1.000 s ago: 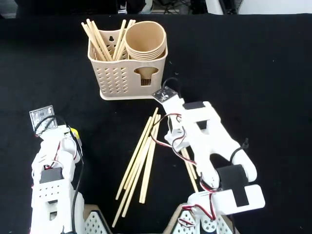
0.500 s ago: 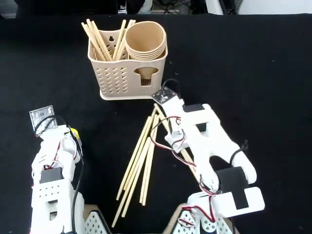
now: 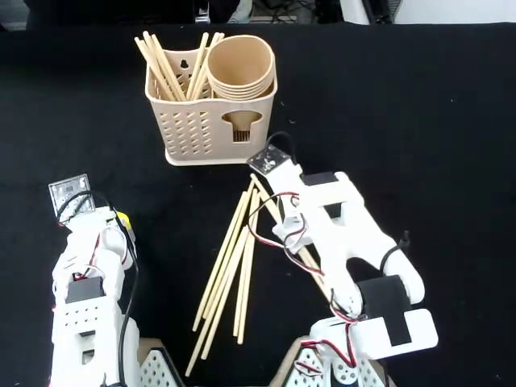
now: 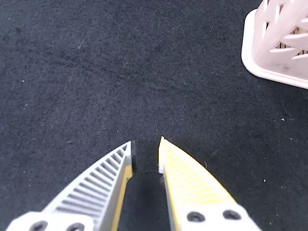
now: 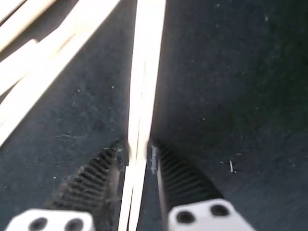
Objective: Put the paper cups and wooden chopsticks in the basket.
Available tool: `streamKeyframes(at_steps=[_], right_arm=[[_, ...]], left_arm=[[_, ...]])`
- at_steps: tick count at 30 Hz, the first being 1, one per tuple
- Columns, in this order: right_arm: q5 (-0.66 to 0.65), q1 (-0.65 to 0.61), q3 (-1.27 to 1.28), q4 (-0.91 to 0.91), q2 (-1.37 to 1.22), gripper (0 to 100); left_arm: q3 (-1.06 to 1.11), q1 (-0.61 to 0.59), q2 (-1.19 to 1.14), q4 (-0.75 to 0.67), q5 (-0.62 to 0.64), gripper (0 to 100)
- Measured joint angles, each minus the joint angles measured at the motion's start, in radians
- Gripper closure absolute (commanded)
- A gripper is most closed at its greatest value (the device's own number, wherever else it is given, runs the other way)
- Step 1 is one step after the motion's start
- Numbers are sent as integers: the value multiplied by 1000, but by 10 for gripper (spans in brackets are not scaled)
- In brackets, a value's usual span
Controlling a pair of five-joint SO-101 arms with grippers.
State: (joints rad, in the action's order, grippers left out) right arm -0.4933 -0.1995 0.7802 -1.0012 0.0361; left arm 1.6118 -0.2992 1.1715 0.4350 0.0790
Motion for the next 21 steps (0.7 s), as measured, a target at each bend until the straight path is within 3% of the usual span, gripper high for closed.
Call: streamKeyframes(at_steps=[2, 7, 13, 17, 21], right_arm=[[-8, -5, 6, -8, 0, 780], [-8, -17, 20, -11, 2, 880], [-12, -9, -48, -72, -60, 887], [-14, -8, -132, -118, -138, 983], [-14, -3, -138, -120, -146, 987]], left_arm=[[0, 0, 0, 0, 0, 887], [0, 0, 0, 0, 0, 887], [0, -12, 0, 0, 0, 887], [0, -41, 0, 0, 0, 887], [0, -44, 0, 0, 0, 887]])
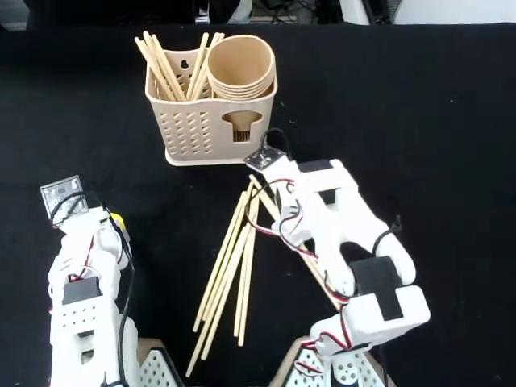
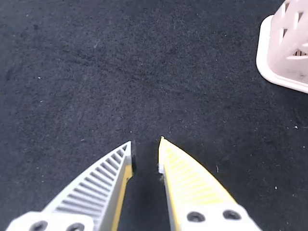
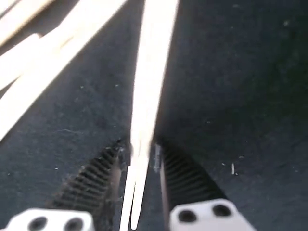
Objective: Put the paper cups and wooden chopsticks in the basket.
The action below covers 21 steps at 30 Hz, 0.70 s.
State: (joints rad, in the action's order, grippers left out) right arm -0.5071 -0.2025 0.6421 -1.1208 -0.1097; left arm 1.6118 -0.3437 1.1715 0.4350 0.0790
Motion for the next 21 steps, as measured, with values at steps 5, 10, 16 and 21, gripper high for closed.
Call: streamKeyframes(at_steps=[5, 10, 16, 21], right_arm=[[0, 2, 0, 0, 0, 987], [0, 51, 9, 0, 46, 987], [-37, 147, 29, -94, 285, 987], [-43, 158, 29, -130, 376, 987]], left_arm=[[0, 0, 0, 0, 0, 887], [0, 0, 0, 0, 0, 887], [0, 0, 0, 0, 0, 887], [0, 0, 0, 0, 0, 887]])
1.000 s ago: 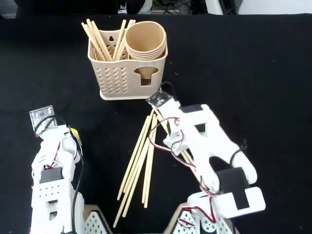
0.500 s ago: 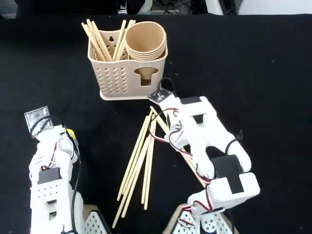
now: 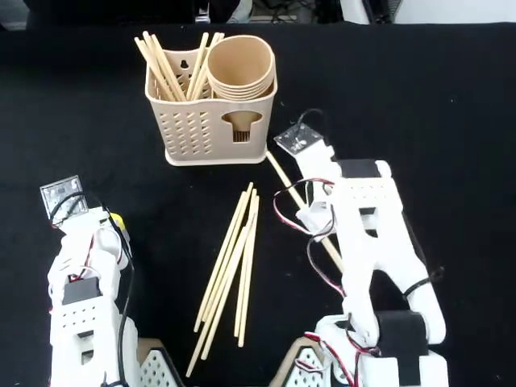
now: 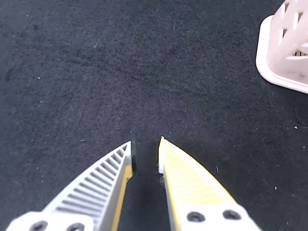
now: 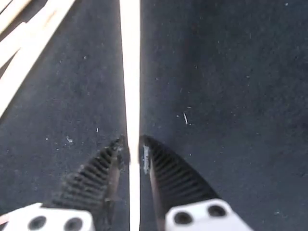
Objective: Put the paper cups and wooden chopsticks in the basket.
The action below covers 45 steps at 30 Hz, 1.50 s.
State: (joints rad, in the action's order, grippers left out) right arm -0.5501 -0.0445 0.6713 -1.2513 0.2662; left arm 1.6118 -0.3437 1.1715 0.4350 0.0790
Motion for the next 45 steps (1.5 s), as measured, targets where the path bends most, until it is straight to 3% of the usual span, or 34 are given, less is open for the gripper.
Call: streamKeyframes(at_steps=[15, 25, 29, 36, 45], right_arm=[[86, 170, 0, 109, 199, 987], [319, 187, -115, 146, 450, 987], [384, 114, -226, 146, 520, 987], [514, -146, -448, 146, 548, 987], [554, -402, -786, 210, 338, 986]], left_arm=[[0, 0, 0, 0, 0, 887], [0, 0, 0, 0, 0, 887], [0, 0, 0, 0, 0, 887], [0, 0, 0, 0, 0, 887], [0, 0, 0, 0, 0, 887]])
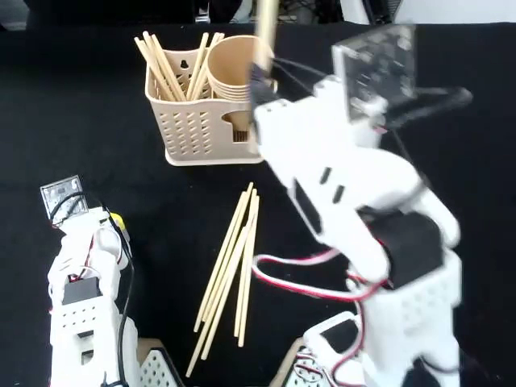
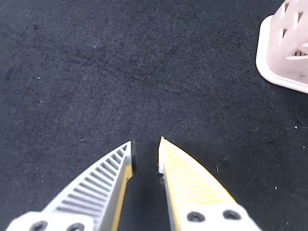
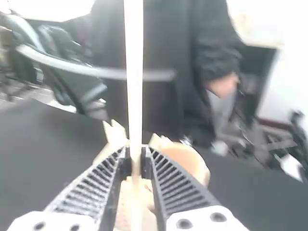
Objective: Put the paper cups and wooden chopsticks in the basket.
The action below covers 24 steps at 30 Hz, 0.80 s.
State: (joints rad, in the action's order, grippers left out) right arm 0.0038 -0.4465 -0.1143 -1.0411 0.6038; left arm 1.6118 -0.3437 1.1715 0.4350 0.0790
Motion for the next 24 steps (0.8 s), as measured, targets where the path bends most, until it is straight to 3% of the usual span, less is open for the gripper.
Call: streamKeyframes(at_steps=[12, 18, 24], right_arm=[[0, -74, -38, 459, -358, 986], [0, -84, -38, 600, -516, 986], [0, -74, -29, 623, -646, 986]], left_arm=[[0, 0, 0, 0, 0, 887], [0, 0, 0, 0, 0, 887], [0, 0, 0, 0, 0, 887]])
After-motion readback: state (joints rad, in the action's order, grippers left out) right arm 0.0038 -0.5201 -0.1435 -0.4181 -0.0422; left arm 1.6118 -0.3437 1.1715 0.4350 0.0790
